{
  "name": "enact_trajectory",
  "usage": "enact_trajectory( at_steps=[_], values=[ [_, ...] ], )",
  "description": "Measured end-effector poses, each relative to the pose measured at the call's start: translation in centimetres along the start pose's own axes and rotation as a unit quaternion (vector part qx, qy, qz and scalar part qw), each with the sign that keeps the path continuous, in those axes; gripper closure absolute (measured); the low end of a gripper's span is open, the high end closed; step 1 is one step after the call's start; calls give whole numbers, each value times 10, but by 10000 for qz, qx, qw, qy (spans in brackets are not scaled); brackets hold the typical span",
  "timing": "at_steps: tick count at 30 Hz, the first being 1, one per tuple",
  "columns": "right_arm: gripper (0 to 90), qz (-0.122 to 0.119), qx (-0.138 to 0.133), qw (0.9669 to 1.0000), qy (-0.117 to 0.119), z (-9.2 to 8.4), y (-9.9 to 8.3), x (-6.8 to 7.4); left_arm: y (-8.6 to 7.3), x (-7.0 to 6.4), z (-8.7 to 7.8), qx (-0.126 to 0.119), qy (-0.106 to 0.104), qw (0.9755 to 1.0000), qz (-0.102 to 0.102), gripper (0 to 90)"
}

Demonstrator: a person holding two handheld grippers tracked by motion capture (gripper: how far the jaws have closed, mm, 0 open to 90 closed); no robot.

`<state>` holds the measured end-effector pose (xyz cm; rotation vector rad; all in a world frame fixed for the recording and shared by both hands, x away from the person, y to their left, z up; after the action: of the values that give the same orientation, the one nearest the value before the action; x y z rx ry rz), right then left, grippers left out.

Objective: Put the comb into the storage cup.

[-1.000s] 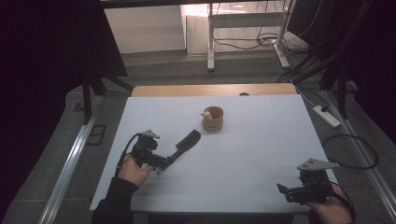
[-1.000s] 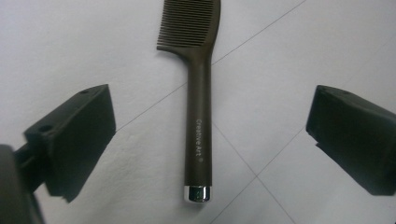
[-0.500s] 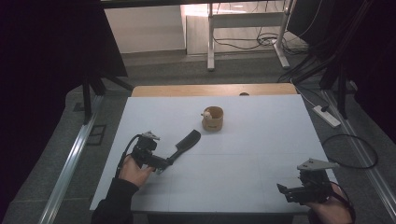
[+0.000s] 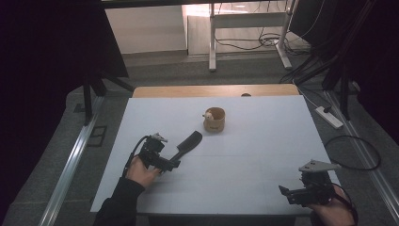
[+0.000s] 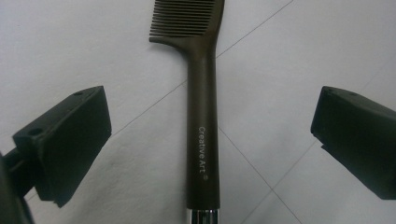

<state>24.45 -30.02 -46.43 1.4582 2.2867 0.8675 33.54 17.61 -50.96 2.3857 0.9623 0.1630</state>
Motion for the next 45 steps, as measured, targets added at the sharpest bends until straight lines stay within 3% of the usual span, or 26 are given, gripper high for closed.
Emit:
enact_trajectory(
  at_steps=[16, 28, 45],
  values=[
    [20, -37, 22, 10000, -3, 1, 0, 1, 8, -2, 24, 387, 185, 9989, 161, 0],
    [20, -49, 40, 10000, -14, 1, 0, 1, 8, -3, 40, 765, 429, 9957, 298, 0],
    [20, -64, 73, 10000, -13, 2, 0, 1, 12, -5, 40, 922, 454, 9943, 278, 13]
  ],
)
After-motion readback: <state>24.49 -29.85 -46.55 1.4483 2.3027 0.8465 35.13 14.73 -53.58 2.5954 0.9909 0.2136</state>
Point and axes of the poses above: each handheld gripper's, and its own axes: z roughly forward along the jaws, y roughly out of its top, x roughly to its left, the point moved 1 cm from there along z, roughly forward along the jaws, and after that the axes turned 9 degrees about z, right-handed, at the moved point
